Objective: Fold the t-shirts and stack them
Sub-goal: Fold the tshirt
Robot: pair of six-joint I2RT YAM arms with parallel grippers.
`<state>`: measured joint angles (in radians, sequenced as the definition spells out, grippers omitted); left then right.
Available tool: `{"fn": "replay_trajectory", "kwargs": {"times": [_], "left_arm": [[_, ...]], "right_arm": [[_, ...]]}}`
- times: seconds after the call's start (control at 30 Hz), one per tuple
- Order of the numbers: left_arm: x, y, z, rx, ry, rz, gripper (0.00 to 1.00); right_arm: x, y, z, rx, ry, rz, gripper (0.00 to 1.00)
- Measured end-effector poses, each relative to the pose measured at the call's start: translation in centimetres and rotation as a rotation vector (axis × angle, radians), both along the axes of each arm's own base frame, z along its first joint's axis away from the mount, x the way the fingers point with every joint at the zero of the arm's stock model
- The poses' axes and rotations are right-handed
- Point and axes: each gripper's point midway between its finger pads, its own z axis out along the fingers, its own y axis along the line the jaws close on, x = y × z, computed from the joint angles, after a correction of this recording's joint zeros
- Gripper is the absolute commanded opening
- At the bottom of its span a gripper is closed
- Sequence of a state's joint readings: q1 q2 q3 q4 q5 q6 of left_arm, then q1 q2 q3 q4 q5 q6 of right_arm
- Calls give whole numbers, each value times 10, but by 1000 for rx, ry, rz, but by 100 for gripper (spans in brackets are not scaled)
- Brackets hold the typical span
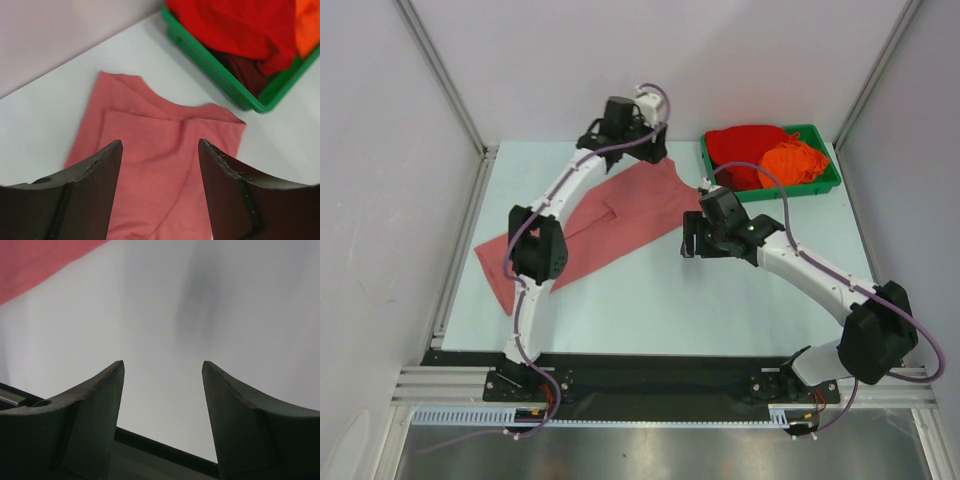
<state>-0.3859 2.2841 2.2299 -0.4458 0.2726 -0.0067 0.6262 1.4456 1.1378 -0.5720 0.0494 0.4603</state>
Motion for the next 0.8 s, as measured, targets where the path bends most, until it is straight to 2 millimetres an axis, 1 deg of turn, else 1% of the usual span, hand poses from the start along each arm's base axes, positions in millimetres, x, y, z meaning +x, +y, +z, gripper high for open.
{"fn": "replay_trajectory", "kwargs": {"times": [0.07,0.1,0.13,0.2,0.3,0.4,0.5,0.53,0.67,0.7,0.8], "left_arm": [[-15,-25,-8,75,-23,-53,69],[-22,-34,-17,119,-20,-74,70],[-28,-40,-30,162,-8,-90,69],[-36,-45,-57,227,30,-109,69],[-38,-37,-105,308,124,-106,69],[-44,-21,-149,368,223,-90,70],[-50,-7,-177,416,296,-76,70],[-50,-5,-182,424,311,-73,70],[-38,-4,-180,421,299,-59,72],[-36,-4,-182,420,303,-58,69],[-30,-2,-183,386,326,-51,75]], "right_arm": [[-3,-5,8,7,-25,-8,70],[-5,-8,13,13,-39,-13,70],[-6,-11,17,20,-52,-18,70],[-9,-18,24,33,-72,-29,70],[-11,-32,31,47,-95,-59,71],[-13,-45,31,50,-103,-86,72],[-14,-52,26,45,-97,-102,72],[-14,-52,23,43,-89,-101,72],[-11,-47,14,42,-66,-89,72],[-10,-46,11,40,-58,-87,72],[-7,-43,1,30,-35,-82,72]]}}
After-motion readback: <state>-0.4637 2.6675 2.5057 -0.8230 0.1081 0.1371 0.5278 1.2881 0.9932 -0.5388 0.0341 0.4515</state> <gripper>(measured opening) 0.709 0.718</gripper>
